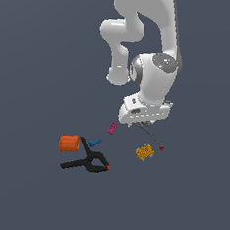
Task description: Pick up a designated object from a clutter of objects.
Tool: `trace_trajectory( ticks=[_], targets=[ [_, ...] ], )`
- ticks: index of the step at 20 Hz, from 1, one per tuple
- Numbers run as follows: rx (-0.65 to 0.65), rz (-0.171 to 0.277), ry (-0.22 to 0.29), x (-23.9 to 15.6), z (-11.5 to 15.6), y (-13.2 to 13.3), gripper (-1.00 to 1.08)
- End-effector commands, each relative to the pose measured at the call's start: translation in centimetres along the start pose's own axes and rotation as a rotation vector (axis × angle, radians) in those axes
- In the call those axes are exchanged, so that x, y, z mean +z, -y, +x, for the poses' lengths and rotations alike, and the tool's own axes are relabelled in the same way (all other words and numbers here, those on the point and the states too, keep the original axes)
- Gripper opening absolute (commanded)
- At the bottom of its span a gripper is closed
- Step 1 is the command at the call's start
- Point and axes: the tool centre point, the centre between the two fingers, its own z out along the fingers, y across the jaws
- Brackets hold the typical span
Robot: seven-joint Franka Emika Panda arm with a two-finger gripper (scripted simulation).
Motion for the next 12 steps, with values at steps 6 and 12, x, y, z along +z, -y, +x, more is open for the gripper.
trace_trajectory(
  ticks=[6,12],
  targets=[
    [-0.104,0.011,0.005,5.9,-2.4,4.9,1.00],
    [-0.151,0.022,0.007,8.4,-4.0,7.1,1.00]
  ],
)
